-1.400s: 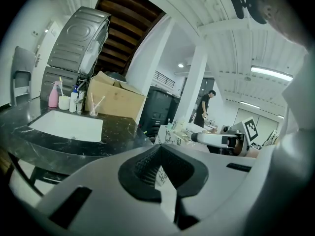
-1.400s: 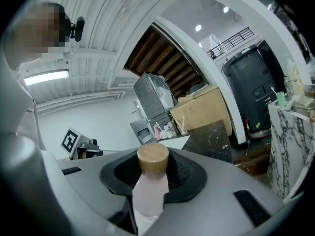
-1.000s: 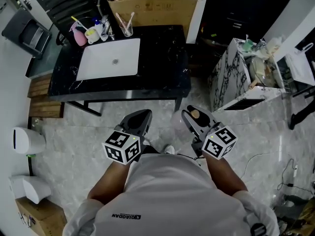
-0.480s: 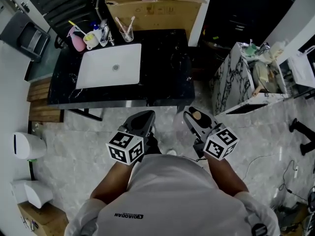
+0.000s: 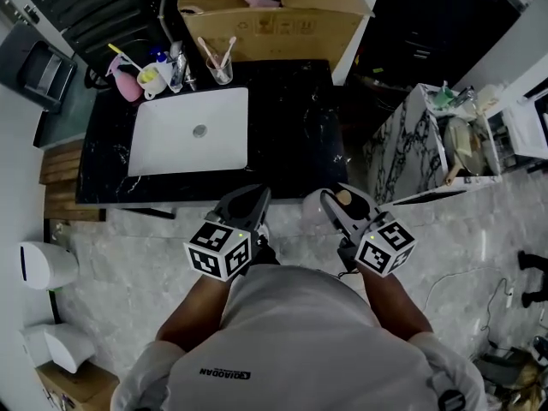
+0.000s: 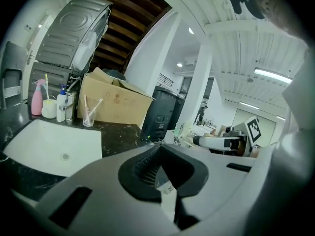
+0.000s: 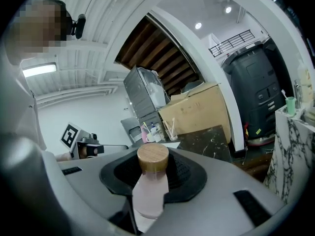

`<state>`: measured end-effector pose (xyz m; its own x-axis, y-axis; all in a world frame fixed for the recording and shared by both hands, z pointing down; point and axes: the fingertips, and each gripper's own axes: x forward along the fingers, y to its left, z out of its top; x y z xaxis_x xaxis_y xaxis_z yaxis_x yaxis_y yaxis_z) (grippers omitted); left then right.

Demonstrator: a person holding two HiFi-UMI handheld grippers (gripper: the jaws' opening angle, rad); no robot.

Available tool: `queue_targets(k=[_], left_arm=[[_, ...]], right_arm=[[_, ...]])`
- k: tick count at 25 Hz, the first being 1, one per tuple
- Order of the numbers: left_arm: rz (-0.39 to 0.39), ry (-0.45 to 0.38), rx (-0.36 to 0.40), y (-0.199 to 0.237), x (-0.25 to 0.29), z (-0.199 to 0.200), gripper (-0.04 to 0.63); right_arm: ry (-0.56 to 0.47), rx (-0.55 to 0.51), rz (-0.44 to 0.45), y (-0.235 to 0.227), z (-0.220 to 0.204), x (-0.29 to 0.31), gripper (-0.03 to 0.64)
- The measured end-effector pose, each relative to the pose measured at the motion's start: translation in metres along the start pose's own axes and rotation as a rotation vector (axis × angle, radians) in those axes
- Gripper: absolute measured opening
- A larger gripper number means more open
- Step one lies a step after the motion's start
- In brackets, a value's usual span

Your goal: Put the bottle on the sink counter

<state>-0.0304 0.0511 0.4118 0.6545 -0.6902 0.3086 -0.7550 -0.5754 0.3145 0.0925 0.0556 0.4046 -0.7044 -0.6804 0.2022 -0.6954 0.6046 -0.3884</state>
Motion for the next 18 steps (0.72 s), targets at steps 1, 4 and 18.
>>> queue_targets(k=[1,4,18], left_arm=[[-0.009,-0.001,0.001,0.005,0.004,0.005,0.011],[-0.031,0.006,0.006,0.024,0.015,0.016,0.011],[-0.125,0.048,0.078,0.105,0.054,0.043,0.011]], right_arm=[[0.003,-0.002,-0.007,-0.003,0.003,0.007,0.137],[0.007,-0.009,-0.031,-0.013,0.012,0.027,0.137],[0.007,-0.021,-0.154,-0.038,0.029,0.108,0.137]])
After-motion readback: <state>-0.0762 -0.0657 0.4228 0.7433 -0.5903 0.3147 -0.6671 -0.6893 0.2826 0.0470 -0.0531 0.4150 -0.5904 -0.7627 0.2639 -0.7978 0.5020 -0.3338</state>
